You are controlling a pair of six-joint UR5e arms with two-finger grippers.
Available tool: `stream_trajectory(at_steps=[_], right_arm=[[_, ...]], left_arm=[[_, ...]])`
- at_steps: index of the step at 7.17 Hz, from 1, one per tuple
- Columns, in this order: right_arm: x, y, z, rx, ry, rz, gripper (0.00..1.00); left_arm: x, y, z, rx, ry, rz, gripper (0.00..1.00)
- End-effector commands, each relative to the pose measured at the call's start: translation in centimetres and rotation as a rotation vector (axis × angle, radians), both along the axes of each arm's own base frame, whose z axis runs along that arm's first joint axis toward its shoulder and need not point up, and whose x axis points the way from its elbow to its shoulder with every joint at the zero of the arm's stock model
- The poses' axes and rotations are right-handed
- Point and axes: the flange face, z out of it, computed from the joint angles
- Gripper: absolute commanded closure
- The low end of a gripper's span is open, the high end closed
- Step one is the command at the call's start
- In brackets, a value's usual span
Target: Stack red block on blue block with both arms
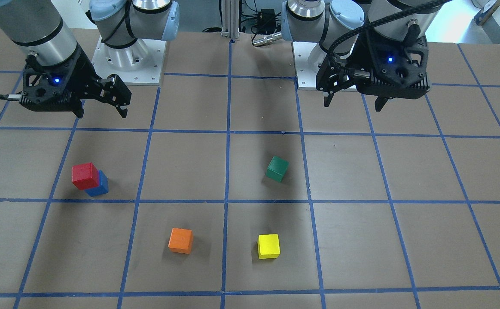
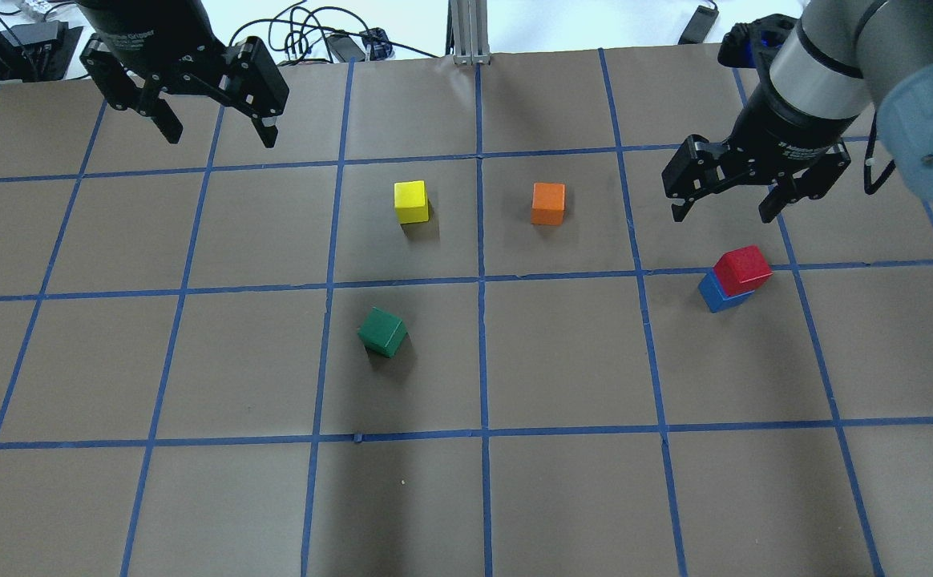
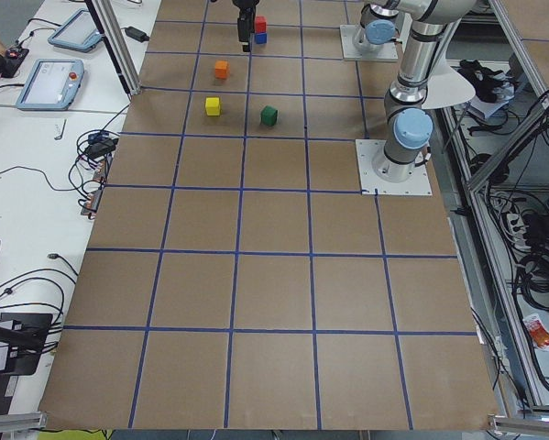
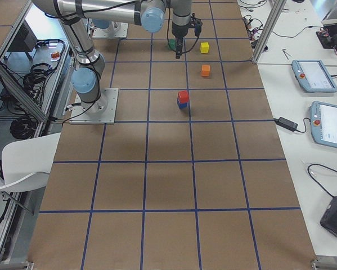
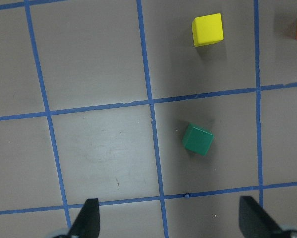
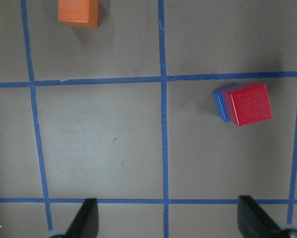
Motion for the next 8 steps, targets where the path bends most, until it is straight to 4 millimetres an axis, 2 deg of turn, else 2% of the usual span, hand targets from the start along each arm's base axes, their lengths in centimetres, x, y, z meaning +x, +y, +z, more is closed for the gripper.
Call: stream_trajectory(at_steps=[1,2,3,4,8], right_arm=[[1.3,0.6,0.0,0.012,0.021,-0.042,0.0],[1.8,1.0,-0.1,0.011,0.087,-0.019,0.0],[2.8,1.0,0.2,-0.003,0.082,-0.012,0.0],[2.9,1.1,0.3,-0.001,0.082,-0.068,0.0],[3.0,1.1,0.5,-0.007,0.081,-0.068,0.0]], left_arm=[[0.0,0.0,0.1,-0.002,0.0,0.0,0.0],[-0.1,0.1,0.1,-0.002,0.002,-0.002,0.0],[0.0,0.1,0.1,-0.002,0.0,0.0,0.0],[0.0,-0.1,-0.1,0.001,-0.002,-0.002,0.0],[0.0,0.0,0.1,-0.002,0.0,0.0,0.0]])
